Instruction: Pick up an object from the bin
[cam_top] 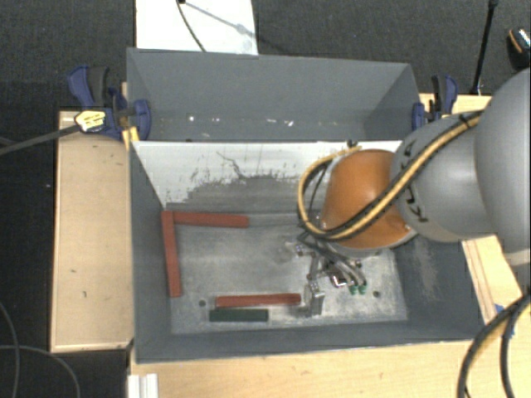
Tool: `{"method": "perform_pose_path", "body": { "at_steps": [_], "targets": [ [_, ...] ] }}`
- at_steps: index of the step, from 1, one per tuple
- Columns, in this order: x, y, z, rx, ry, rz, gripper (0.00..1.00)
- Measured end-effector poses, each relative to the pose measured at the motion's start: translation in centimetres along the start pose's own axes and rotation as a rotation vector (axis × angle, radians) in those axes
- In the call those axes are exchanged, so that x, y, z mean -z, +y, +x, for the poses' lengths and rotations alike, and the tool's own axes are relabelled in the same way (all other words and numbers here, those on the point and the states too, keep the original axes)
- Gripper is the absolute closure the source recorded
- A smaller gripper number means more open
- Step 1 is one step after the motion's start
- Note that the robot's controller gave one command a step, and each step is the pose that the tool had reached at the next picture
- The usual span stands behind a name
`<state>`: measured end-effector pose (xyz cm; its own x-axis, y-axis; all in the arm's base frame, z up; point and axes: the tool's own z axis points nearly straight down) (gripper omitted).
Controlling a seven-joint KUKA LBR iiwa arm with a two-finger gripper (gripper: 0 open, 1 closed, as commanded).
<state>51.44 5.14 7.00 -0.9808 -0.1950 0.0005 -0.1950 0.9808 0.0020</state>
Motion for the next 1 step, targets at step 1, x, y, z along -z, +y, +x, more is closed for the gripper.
{"method": "perform_pose_path", "body": {
  "at_steps": [1],
  "targets": [
    [0.06, -0.16, -0.04, -0.003, -0.001, 0.001, 1.0]
  ]
}}
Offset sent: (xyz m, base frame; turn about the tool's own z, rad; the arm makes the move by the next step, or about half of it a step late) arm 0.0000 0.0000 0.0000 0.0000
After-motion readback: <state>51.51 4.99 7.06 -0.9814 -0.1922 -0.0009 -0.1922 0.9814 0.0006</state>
